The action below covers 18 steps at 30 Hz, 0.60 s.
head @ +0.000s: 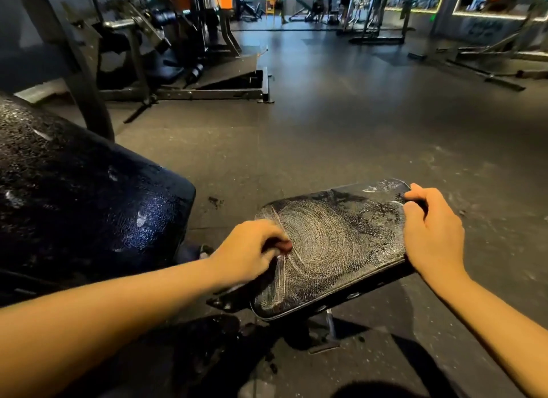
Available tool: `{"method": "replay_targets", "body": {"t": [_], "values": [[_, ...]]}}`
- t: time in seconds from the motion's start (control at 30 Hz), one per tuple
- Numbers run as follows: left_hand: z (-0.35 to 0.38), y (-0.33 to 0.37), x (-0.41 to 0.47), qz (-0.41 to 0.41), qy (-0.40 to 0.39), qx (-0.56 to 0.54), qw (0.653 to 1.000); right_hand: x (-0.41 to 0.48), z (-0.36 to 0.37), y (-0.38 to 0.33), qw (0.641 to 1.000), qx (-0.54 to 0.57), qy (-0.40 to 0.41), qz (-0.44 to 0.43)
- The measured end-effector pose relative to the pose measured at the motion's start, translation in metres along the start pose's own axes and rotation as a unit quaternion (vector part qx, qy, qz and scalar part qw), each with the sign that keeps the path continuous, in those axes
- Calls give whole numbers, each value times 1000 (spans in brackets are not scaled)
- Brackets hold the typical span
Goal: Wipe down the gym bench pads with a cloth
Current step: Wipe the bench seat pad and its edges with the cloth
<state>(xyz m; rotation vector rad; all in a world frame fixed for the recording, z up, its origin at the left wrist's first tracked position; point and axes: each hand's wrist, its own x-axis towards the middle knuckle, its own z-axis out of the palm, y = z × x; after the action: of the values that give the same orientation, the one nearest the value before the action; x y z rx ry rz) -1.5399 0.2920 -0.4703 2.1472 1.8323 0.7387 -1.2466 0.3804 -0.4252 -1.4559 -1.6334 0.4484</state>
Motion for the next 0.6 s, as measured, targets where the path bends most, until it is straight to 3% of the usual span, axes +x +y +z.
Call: {"method": "replay_targets", "body": {"t": [0.07,0.13,0.27,0.33,0.4,0.47,0.6], "values": [[0,29,-36,92,-56,-12,994,-1,1,0,1000,4,2,-3],[4,33,-36,128,-57,3,990,-1,2,0,1000,-3,6,-5],[15,0,59,9,71,38,997,1,3,3,1000,-16,10,-7],[16,-14,101,-79,103,26,991,-1,3,2,1000,-12,3,-1],[17,-13,105,-106,117,18,987,-1,1,1,1000,-5,-5,-2],[15,1,78,-72,103,-12,992,-2,0,0,1000,-10,-13,-4],[14,53,-23,117,-10,-70,991,-2,2,1,1000,-18,-9,2]]}}
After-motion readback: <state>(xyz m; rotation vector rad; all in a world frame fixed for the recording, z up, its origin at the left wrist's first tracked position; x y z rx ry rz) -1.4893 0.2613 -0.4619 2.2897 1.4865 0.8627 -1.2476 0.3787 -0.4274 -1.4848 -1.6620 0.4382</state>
